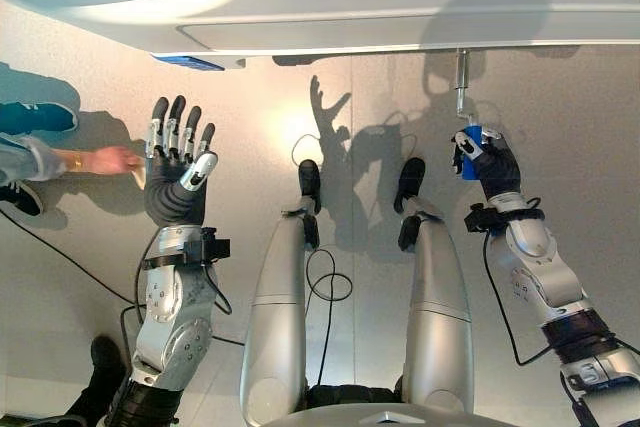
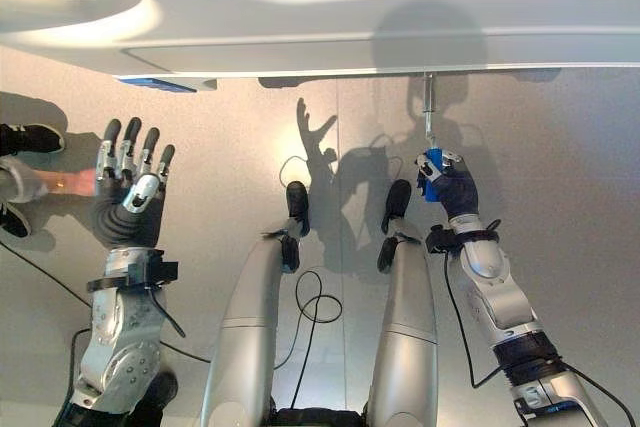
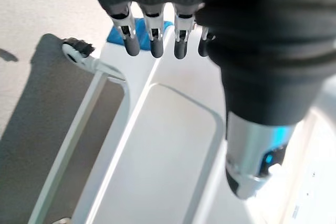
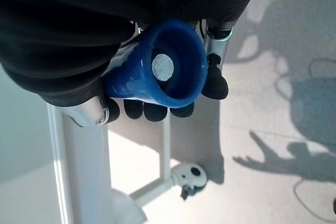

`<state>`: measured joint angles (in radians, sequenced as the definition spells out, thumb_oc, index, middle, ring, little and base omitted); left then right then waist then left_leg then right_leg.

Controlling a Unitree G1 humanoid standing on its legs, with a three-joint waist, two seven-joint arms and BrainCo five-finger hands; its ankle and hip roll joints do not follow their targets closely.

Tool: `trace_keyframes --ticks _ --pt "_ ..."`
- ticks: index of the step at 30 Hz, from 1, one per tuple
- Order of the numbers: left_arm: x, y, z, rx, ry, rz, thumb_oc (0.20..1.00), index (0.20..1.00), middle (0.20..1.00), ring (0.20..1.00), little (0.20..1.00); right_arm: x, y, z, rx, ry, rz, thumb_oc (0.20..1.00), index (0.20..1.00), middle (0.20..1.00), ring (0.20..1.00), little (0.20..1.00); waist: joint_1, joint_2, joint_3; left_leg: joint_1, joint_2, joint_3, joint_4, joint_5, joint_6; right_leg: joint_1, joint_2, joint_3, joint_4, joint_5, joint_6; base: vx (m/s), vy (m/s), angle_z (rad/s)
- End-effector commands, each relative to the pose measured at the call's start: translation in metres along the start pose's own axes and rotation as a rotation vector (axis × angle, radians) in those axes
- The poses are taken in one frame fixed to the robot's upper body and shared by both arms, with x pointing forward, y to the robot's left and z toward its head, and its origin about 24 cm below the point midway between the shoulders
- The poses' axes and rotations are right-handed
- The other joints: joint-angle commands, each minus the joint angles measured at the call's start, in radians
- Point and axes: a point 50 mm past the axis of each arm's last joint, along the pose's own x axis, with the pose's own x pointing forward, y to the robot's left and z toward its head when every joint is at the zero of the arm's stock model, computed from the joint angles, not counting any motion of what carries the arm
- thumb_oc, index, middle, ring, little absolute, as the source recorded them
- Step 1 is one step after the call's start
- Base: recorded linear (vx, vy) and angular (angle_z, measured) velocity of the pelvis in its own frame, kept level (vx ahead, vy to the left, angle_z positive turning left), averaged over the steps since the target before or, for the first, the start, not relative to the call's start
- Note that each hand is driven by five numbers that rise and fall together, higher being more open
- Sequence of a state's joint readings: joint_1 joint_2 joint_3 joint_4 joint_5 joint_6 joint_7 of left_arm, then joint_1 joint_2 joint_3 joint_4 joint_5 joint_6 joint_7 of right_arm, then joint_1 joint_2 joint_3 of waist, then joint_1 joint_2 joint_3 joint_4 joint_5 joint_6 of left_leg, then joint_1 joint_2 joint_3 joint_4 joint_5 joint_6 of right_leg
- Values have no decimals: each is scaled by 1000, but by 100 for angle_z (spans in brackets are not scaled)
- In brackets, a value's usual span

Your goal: Raise the hospital bed

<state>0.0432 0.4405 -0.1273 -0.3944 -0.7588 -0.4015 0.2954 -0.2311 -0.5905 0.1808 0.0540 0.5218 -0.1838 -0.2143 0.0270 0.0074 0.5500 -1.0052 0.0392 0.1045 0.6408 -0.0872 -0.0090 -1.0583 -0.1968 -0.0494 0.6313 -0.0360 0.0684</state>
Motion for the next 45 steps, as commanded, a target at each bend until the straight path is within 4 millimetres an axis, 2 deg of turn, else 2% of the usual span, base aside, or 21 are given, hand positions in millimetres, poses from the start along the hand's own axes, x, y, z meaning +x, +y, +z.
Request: trace_keyframes --ticks 1,6,13,17,20,23,24,31,39,44,45 --pt "-10 -4 27 -6 -136 -21 1000 1000 1000 1000 1000 2 -44 73 -13 -390 -205 200 200 200 200 200 -29 4 -30 -4 -7 -36 -171 142 -58 -7 23 -20 31 31 40 0 0 0" --pt "-12 -2 28 -8 -138 -6 1000 1000 1000 1000 1000 5 -66 75 -136 -382 -343 200 200 200 200 200 -30 4 -30 -8 -6 -35 -161 137 -59 -12 24 -13 40 27 39 3 3 -1" --pt "-15 -3 28 -19 -129 -8 1000 1000 1000 1000 1000 10 -85 73 -279 -340 -454 200 200 200 200 200 -30 5 -30 -15 -6 -37 -156 133 -59 -21 25 -12 45 26 40 1 0 0" --pt "-16 -3 28 -16 -123 -17 1000 1000 1000 1000 1000 16 -101 63 -394 -254 -532 200 200 200 200 200 -23 11 -30 -22 -7 -37 -155 133 -58 -30 25 -12 51 26 40 0 0 0" --pt "-17 -4 25 -27 -102 -32 1000 1000 1000 1000 1000 26 -119 47 -525 -122 -600 200 200 200 200 200 -9 22 -30 -34 -9 -39 -150 132 -58 -42 24 -9 60 24 39 0 0 0" --pt "-17 -6 23 -38 -95 -44 1000 1000 1000 1000 1000 37 -123 41 -546 -64 -605 200 200 200 200 200 -4 29 -30 -43 -8 -38 -145 132 -59 -51 25 -10 68 23 38 0 0 0" --pt "-17 -9 21 -49 -83 -56 1000 1000 1000 1000 1000 41 -132 33 -553 10 -630 200 200 200 200 200 4 35 -30 -52 -10 -38 -137 132 -59 -59 25 -10 78 23 36 17 2 -3" --pt "-18 -15 14 -70 -49 -88 1000 1000 1000 1000 1000 53 -142 24 -590 120 -642 200 200 200 200 200 13 54 -30 -82 -9 -41 -107 135 -64 -91 22 -13 117 21 34 16 -3 -2" --pt "-17 -24 9 -102 -25 -127 1000 1000 1000 1000 1000 50 -157 4 -661 323 -667 200 200 200 200 200 33 84 -30 -111 -9 -45 -74 137 -68 -124 18 -15 163 15 32 7 -4 1" --pt "-17 -31 4 -125 -7 -150 1000 1000 1000 1000 1000 48 -156 -11 -664 443 -667 200 200 200 200 200 54 112 -30 -140 -15 -47 -44 136 -70 -149 13 -16 198 9 30 19 -9 5" --pt "-17 -33 2 -136 0 -155 1000 1000 1000 1000 1000 46 -154 -18 -655 494 -666 200 200 200 200 200 66 128 -30 -147 -17 -48 -33 135 -70 -156 9 -19 212 6 29 13 -9 7"
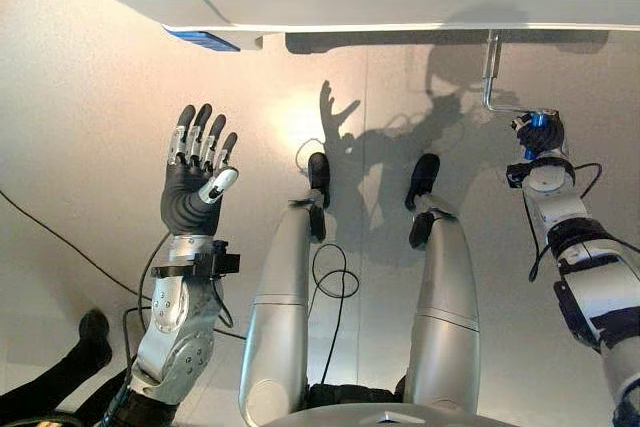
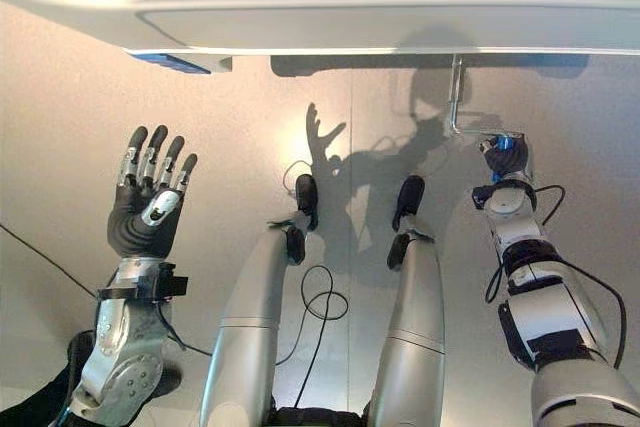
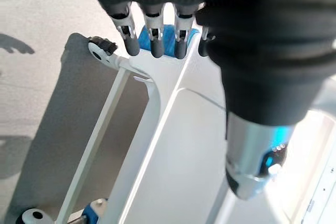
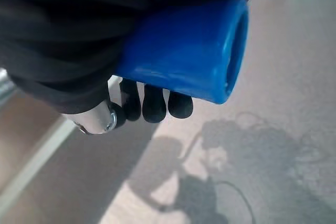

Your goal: Raise the hospital bed

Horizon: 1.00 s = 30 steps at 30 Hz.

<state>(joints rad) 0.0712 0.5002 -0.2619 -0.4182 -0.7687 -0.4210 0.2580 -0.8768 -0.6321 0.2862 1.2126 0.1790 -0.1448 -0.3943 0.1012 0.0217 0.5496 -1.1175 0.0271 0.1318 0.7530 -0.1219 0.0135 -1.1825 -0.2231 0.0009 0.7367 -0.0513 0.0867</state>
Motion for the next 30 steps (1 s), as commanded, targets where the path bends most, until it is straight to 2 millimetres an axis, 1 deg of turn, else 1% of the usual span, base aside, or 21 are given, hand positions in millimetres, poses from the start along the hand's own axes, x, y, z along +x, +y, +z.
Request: trace_keyframes --ticks 1,2,4,9,11,12,13,14,15,16,17,18,20,21,22,24,25,26,28,30 --pt "-1 -20 15 -108 -109 -50 1000 1000 1000 1000 1000 6 -48 -34 -69 199 -129 200 200 200 200 200 -1 123 -30 -39 -6 -76 -139 169 -92 -36 34 -71 113 19 11 13 -6 6" --pt "-1 -20 15 -108 -110 -50 1000 1000 1000 1000 1000 6 -48 -34 -69 198 -130 200 200 200 200 200 -1 124 -30 -41 -6 -77 -138 168 -92 -37 34 -71 113 18 11 7 1 6" --pt "0 -22 14 -117 -108 -53 1000 1000 1000 1000 1000 4 -41 -36 -52 228 -114 200 200 200 200 200 9 139 -30 -48 -8 -76 -131 167 -93 -44 30 -74 123 15 10 1 4 6" --pt "1 -26 12 -129 -101 -65 1000 1000 1000 1000 1000 0 -22 -38 -95 264 -44 200 200 200 200 200 34 176 -30 -70 -12 -77 -116 168 -92 -65 25 -76 144 10 10 -2 10 6" --pt "2 -27 13 -131 -106 -69 1000 1000 1000 1000 1000 -1 -14 -35 -91 261 -25 200 200 200 200 200 39 185 -30 -81 -14 -78 -105 167 -93 -74 22 -75 153 10 9 -12 23 6" --pt "3 -29 13 -134 -110 -74 1000 1000 1000 1000 1000 0 -12 -32 -87 258 -17 200 200 200 200 200 44 189 -30 -94 -14 -80 -111 180 -90 -89 24 -77 151 21 7 1 25 5" --pt "3 -29 12 -134 -103 -75 1000 1000 1000 1000 1000 -2 -9 -34 -94 270 -4 200 200 200 200 200 47 194 -30 -92 -17 -80 -100 167 -91 -87 23 -74 161 10 9 0 0 0" --pt "3 -31 13 -136 -108 -78 1000 1000 1000 1000 1000 -2 -3 -31 -89 266 10 200 200 200 200 200 52 203 -30 -104 -20 -82 -92 167 -90 -95 22 -74 166 9 8 0 0 0" --pt "5 -31 14 -136 -115 -80 1000 1000 1000 1000 1000 -1 -4 -28 -85 260 8 200 200 200 200 200 53 204 -30 -114 -19 -83 -97 179 -89 -104 23 -76 160 20 6 0 0 0" --pt "4 -32 12 -142 -108 -77 1000 1000 1000 1000 1000 -4 3 -29 -92 260 33 200 200 200 200 200 58 212 -30 -110 -23 -83 -87 166 -88 -102 21 -72 173 8 8 0 0 0" --pt "5 -32 13 -142 -115 -79 1000 1000 1000 1000 1000 -2 3 -26 -88 254 30 200 200 200 200 200 59 212 -30 -121 -22 -84 -91 177 -86 -112 22 -74 167 19 6 -1 12 3" --pt "5 -32 13 -142 -115 -79 1000 1000 1000 1000 1000 -2 3 -26 -88 254 30 200 200 200 200 200 59 212 -30 -121 -22 -84 -91 177 -86 -112 22 -74 167 19 6 0 0 0" --pt "5 -34 12 -147 -110 -80 1000 1000 1000 1000 1000 -4 15 -19 -96 229 70 200 200 200 200 200 64 219 -30 -124 -28 -87 -79 165 -82 -118 22 -68 182 7 7 26 45 2" --pt "6 -35 11 -146 -109 -82 1000 1000 1000 1000 1000 -5 25 -13 -95 204 101 200 200 200 200 200 64 221 -30 -129 -29 -88 -75 163 -79 -124 22 -65 189 6 6 19 34 1" --pt "6 -35 11 -146 -111 -82 1000 1000 1000 1000 1000 -5 25 -12 -94 202 101 200 200 200 200 200 64 220 -30 -132 -29 -87 -75 165 -79 -127 23 -65 189 8 6 0 0 0" --pt "7 -35 11 -145 -113 -75 1000 1000 1000 1000 1000 -9 39 -4 -85 170 142 200 200 200 200 200 62 218 -30 -135 -29 -84 -69 162 -77 -128 24 -61 192 7 5 0 15 -1" --pt "8 -35 11 -146 -119 -70 1000 1000 1000 1000 1000 -14 56 3 -87 135 196 200 200 200 200 200 61 213 -30 -137 -31 -85 -68 161 -74 -129 25 -59 191 10 5 0 0 0" --pt "8 -35 11 -145 -119 -69 1000 1000 1000 1000 1000 -14 56 3 -87 134 197 200 200 200 200 200 60 212 -30 -137 -31 -84 -68 162 -74 -129 25 -58 191 10 5 0 0 0" --pt "8 -34 11 -151 -125 -57 1000 1000 1000 1000 1000 -20 73 12 -73 101 246 200 200 200 200 200 57 208 -30 -138 -33 -82 -68 161 -72 -128 26 -55 190 11 4 2 13 -2" --pt "8 -34 10 -159 -122 -49 1000 1000 1000 1000 1000 -26 84 16 -67 87 282 200 200 200 200 200 56 208 -30 -137 -35 -81 -70 163 -72 -129 26 -53 190 12 4 1 29 -4"
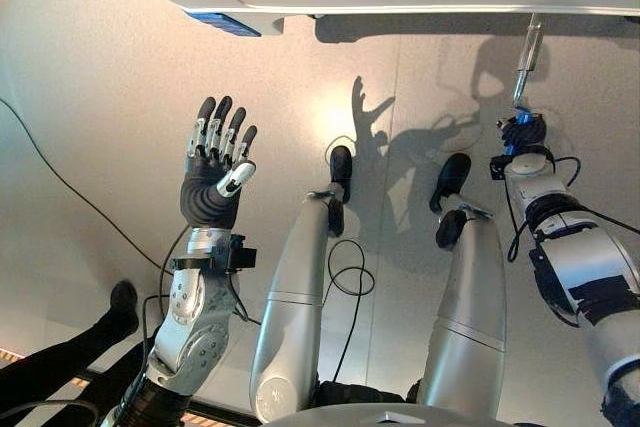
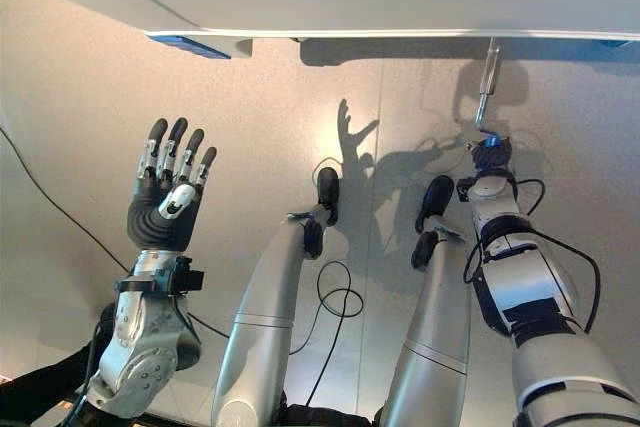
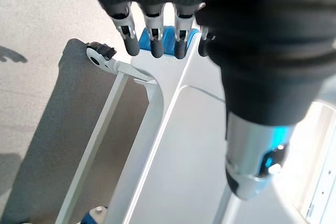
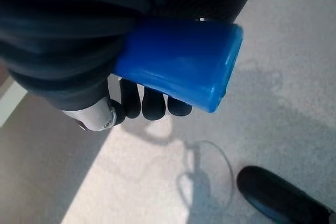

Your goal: Raise the hospital bed

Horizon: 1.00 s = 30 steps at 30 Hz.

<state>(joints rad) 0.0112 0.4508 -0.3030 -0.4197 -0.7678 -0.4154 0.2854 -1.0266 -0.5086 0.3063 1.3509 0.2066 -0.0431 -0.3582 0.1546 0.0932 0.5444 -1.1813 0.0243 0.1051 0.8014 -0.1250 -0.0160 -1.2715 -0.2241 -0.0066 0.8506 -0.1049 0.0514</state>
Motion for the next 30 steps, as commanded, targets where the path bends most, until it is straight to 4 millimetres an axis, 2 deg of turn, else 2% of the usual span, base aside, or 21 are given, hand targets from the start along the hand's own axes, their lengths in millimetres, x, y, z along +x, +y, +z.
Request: trace_keyframes --ticks 1,4,5,6,7,10,12,15,16,17,20,23,25,26,27,28,29,30 --pt "1 -19 13 -97 -102 -34 1000 1000 1000 1000 1000 -25 64 -6 -125 -34 224 200 200 200 200 200 3 137 -24 -73 -33 -51 -120 167 -42 -40 28 -45 74 66 38 -1 26 -4" --pt "0 -17 13 -96 -103 -18 1000 1000 1000 1000 1000 -39 92 -2 -152 -79 317 200 200 200 200 200 0 134 -24 -71 -34 -50 -122 170 -41 -40 26 -45 72 66 36 0 25 -5" --pt "0 -17 13 -96 -103 -17 1000 1000 1000 1000 1000 -39 92 -2 -153 -80 318 200 200 200 200 200 -2 133 -24 -71 -34 -49 -123 170 -41 -40 26 -45 72 66 36 1 22 -4" --pt "0 -16 13 -94 -102 -10 1000 1000 1000 1000 1000 -51 111 4 -142 -119 383 200 200 200 200 200 -4 129 -24 -72 -34 -50 -124 173 -42 -42 26 -44 73 67 35 0 0 0" --pt "0 -16 13 -94 -103 -8 1000 1000 1000 1000 1000 -51 112 4 -143 -119 384 200 200 200 200 200 -6 127 -24 -71 -34 -49 -124 173 -42 -42 26 -43 74 67 35 0 0 0" --pt "-1 -11 13 -90 -98 17 1000 1000 1000 1000 1000 -79 148 15 -124 -205 520 200 200 200 200 200 -17 114 -24 -67 -33 -47 -131 177 -42 -40 30 -40 65 72 35 -3 9 -3" --pt "-2 -10 13 -91 -98 27 1000 1000 1000 1000 1000 -87 155 18 -114 -231 556 200 200 200 200 200 -19 110 -24 -66 -32 -46 -135 179 -43 -40 30 -41 63 72 35 -2 3 -2" --pt "-3 -6 14 -86 -97 43 1000 1000 1000 1000 1000 -112 174 28 -94 -335 671 200 200 200 200 200 -29 100 -24 -63 -32 -45 -139 182 -43 -37 32 -39 58 74 36 0 0 0" --pt "-4 -3 13 -81 -91 55 1000 1000 1000 1000 1000 -126 181 35 -61 -391 727 200 200 200 200 200 -34 92 -24 -63 -31 -45 -139 182 -44 -36 31 -39 56 75 36 -1 7 -5" --pt "-4 -3 13 -81 -91 56 1000 1000 1000 1000 1000 -126 181 34 -61 -390 728 200 200 200 200 200 -34 92 -24 -62 -31 -44 -139 182 -44 -36 31 -38 56 75 36 1 6 -4" --pt "-6 1 13 -73 -85 69 1000 1000 1000 1000 1000 -149 185 50 11 -509 833 200 200 200 200 200 -40 82 -24 -56 -29 -44 -143 185 -46 -29 29 -38 50 78 37 -2 8 -5" --pt "-7 3 14 -64 -81 75 1000 1000 1000 1000 1000 -161 182 61 54 -582 883 200 200 200 200 200 -44 76 -24 -48 -28 -44 -151 188 -48 -21 29 -37 45 80 39 -2 4 -4" --pt "-7 6 14 -54 -79 79 1000 1000 1000 1000 1000 -170 169 74 186 -644 928 200 200 200 200 200 -50 64 -24 -38 -27 -41 -162 192 -50 -11 31 -38 34 84 42 -5 0 -2" --pt "-7 6 14 -55 -78 79 1000 1000 1000 1000 1000 -170 169 73 186 -642 928 200 200 200 200 200 -50 65 -24 -37 -27 -41 -162 193 -50 -11 31 -38 34 84 42 0 0 0" --pt "-7 6 15 -50 -80 74 1000 1000 1000 1000 1000 -176 155 84 267 -706 945 200 200 200 200 200 -57 54 -24 -31 -24 -41 -167 195 -51 -6 31 -39 30 85 44 0 0 0" --pt "-7 6 15 -51 -79 74 1000 1000 1000 1000 1000 -176 154 83 266 -705 945 200 200 200 200 200 -57 55 -24 -30 -25 -40 -168 195 -51 -5 30 -38 30 85 44 0 0 0" --pt "-7 6 16 -33 -81 67 1000 1000 1000 1000 1000 -177 138 89 346 -742 944 200 200 200 200 200 -64 44 -24 -20 -21 -39 -174 196 -52 5 29 -39 24 85 46 0 0 0" --pt "-7 6 16 -33 -80 66 1000 1000 1000 1000 1000 -177 138 89 346 -741 944 200 200 200 200 200 -63 45 -24 -19 -21 -39 -174 197 -52 6 29 -39 24 85 46 0 0 0"
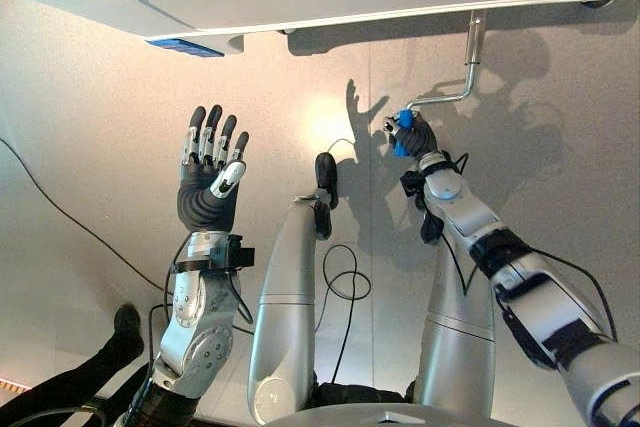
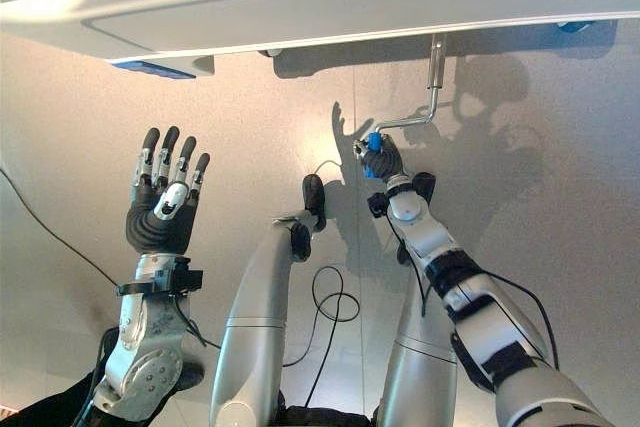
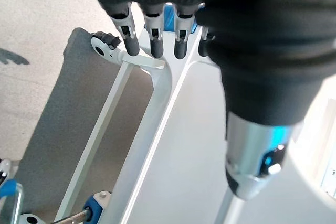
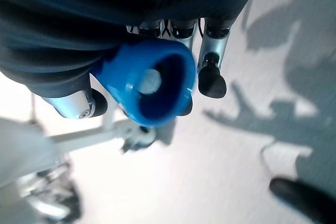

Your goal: Raise the hospital bed

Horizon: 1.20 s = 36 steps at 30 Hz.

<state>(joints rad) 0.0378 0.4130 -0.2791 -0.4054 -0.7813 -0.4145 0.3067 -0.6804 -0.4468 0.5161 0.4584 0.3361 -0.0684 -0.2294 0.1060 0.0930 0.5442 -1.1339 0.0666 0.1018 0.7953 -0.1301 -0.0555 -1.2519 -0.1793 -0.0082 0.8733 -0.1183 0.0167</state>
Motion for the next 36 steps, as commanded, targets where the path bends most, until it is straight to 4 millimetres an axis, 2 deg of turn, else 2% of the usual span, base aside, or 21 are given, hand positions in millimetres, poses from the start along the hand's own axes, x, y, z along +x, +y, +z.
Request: trace_keyframes --ticks 1,2,3,5,6,7,9,10,11,12,15,16,19,23,24,28,31,33,34,36 --pt "-3 -2 19 -10 -85 -17 1000 1000 1000 1000 1000 -19 71 54 164 -298 322 200 200 200 200 200 -18 41 -24 -62 -64 -36 -168 201 -13 -8 -15 -36 -2 99 82 0 0 0" --pt "-3 -2 21 -3 -94 -18 1000 1000 1000 1000 1000 -25 54 62 213 -352 283 200 200 200 200 200 -26 28 -24 -49 -62 -35 -178 201 -13 7 -15 -36 -16 102 83 0 0 0" --pt "-3 -2 20 -4 -93 -18 1000 1000 1000 1000 1000 -26 53 61 213 -351 282 200 200 200 200 200 -25 29 -24 -47 -61 -35 -179 202 -13 8 -15 -37 -17 103 83 0 0 0" --pt "-2 -2 22 7 -109 -24 1000 1000 1000 1000 1000 -36 26 70 257 -425 202 200 200 200 200 200 -41 10 -24 -14 -55 -32 -217 204 -12 43 -13 -38 -56 107 88 0 0 0" --pt "-2 -2 22 6 -107 -24 1000 1000 1000 1000 1000 -37 26 70 257 -424 201 200 200 200 200 200 -40 11 -24 -12 -55 -32 -219 205 -11 46 -13 -38 -58 108 88 -33 1 -1" --pt "-1 -1 24 14 -122 -20 1000 1000 1000 1000 1000 -44 12 72 270 -453 167 200 200 200 200 200 -50 1 -24 13 -55 -29 -247 206 -10 69 -11 -39 -86 111 90 0 0 0" --pt "-1 -1 24 15 -124 -22 1000 1000 1000 1000 1000 -47 8 73 260 -462 162 200 200 200 200 200 -50 -1 -24 25 -54 -27 -262 207 -9 79 -9 -40 -99 111 90 -24 8 -6" --pt "0 -2 28 28 -144 -32 1000 1000 1000 1000 1000 -53 -4 76 261 -492 128 200 200 200 200 200 -60 -11 -24 47 -53 -26 -288 208 -7 101 -5 -42 -127 110 91 -20 8 -5" --pt "0 -2 27 28 -143 -33 1000 1000 1000 1000 1000 -53 -5 76 261 -491 127 200 200 200 200 200 -59 -10 -24 49 -53 -26 -289 209 -7 102 -4 -42 -128 111 91 -39 16 -3" --pt "0 -1 31 33 -159 -35 1000 1000 1000 1000 1000 -58 -17 76 262 -502 92 200 200 200 200 200 -65 -17 -24 66 -53 -27 -307 209 -5 118 1 -43 -150 111 91 0 0 0" --pt "-1 0 33 38 -167 -34 1000 1000 1000 1000 1000 -63 -29 76 255 -515 51 200 200 200 200 200 -70 -22 -24 79 -54 -29 -318 208 -3 132 2 -43 -166 112 91 -11 10 -3" --pt "-2 1 35 40 -177 -34 1000 1000 1000 1000 1000 -68 -43 74 245 -521 -8 200 200 200 200 200 -76 -27 -24 88 -54 -30 -324 206 -1 140 4 -42 -175 113 92 0 0 0" --pt "-3 3 37 45 -188 -27 1000 1000 1000 1000 1000 -73 -61 71 239 -524 -96 200 200 200 200 200 -81 -32 -24 102 -57 -31 -331 203 1 152 8 -41 -183 111 92 0 0 0" --pt "-3 4 38 51 -196 -23 1000 1000 1000 1000 1000 -77 -77 68 222 -525 -185 200 200 200 200 200 -85 -38 -24 108 -56 -34 -333 199 2 157 12 -37 -186 111 92 5 -4 -3" --pt "-4 5 40 50 -207 -18 1000 1000 1000 1000 1000 -80 -89 68 217 -535 -254 200 200 200 200 200 -90 -44 -24 109 -58 -35 -328 195 3 159 14 -34 -188 109 91 6 -11 -8" --pt "-5 7 42 53 -216 -11 1000 1000 1000 1000 1000 -84 -101 68 210 -548 -328 200 200 200 200 200 -94 -50 -24 108 -58 -34 -324 190 2 157 16 -31 -187 107 89 10 -11 -5" --pt "-6 8 44 57 -224 -4 1000 1000 1000 1000 1000 -85 -112 67 172 -548 -403 200 200 200 200 200 -97 -54 -24 107 -56 -36 -322 189 0 157 18 -29 -187 106 89 0 0 0" --pt "-7 9 46 52 -235 5 1000 1000 1000 1000 1000 -86 -128 73 105 -564 -501 200 200 200 200 200 -97 -58 -24 100 -58 -39 -312 185 -1 155 20 -28 -185 105 89 0 0 0" --pt "-7 9 46 52 -235 5 1000 1000 1000 1000 1000 -86 -128 73 105 -564 -501 200 200 200 200 200 -97 -58 -24 100 -58 -39 -312 185 -1 155 20 -28 -185 105 89 0 0 0" --pt "-8 9 48 55 -241 3 1000 1000 1000 1000 1000 -87 -142 74 47 -558 -578 200 200 200 200 200 -96 -59 -24 97 -58 -42 -308 184 -2 152 20 -29 -178 102 89 0 0 0"
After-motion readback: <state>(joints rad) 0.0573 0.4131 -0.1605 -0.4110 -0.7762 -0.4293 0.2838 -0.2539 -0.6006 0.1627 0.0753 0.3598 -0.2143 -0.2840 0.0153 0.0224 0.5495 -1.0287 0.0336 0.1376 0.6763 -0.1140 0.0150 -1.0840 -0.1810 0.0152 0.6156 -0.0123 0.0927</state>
